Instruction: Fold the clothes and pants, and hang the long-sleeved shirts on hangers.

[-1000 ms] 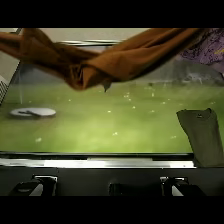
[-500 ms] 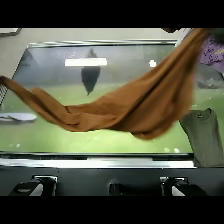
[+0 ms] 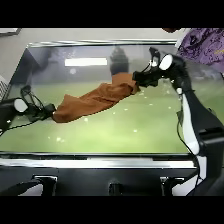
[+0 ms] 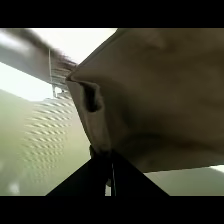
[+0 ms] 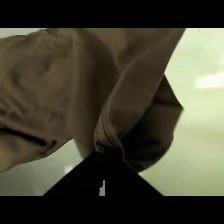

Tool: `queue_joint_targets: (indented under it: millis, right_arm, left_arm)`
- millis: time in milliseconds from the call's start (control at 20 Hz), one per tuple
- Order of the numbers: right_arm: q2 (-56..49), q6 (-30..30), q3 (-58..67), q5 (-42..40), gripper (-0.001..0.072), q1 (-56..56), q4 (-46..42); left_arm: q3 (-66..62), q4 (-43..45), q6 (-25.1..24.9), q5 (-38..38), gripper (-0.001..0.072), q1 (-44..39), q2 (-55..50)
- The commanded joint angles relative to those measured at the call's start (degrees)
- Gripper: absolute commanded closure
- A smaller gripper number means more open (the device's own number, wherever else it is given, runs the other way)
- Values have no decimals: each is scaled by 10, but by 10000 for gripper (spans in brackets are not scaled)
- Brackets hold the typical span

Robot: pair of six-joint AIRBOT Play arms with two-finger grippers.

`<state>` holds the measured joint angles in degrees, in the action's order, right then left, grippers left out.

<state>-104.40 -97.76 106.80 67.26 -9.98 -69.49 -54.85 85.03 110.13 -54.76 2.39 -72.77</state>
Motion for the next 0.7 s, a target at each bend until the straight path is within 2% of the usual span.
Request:
queue_joint_targets:
  millis: [0,150,200,250,300,400,500,650]
  right_arm:
    - [-53,-21,0,-12,684,-6,-2]
    - [-45,-19,0,-7,684,-6,-8]
    - [-42,-19,0,-2,684,-6,-10]
    - [-37,-19,0,4,684,-6,-15]
    - [-32,-15,0,10,684,-6,-20]
    - [-21,-4,0,23,684,-6,-28]
    - [-14,-4,0,34,684,-6,-37]
    - [-12,-4,0,50,684,-6,-43]
  left_arm:
    - [11,-1,11,-3,676,2,-62]
    - [-1,-1,13,-24,639,31,-30]
    - [-8,-2,8,-27,555,53,-8]
    - [-14,-2,-2,-26,323,80,19]
    - [-18,-12,-15,-19,-13,112,47]
    - [-19,-103,-76,2,-13,182,75]
    - [-19,-258,-160,30,-13,231,61]
    - [-24,-460,-290,73,-13,230,-15]
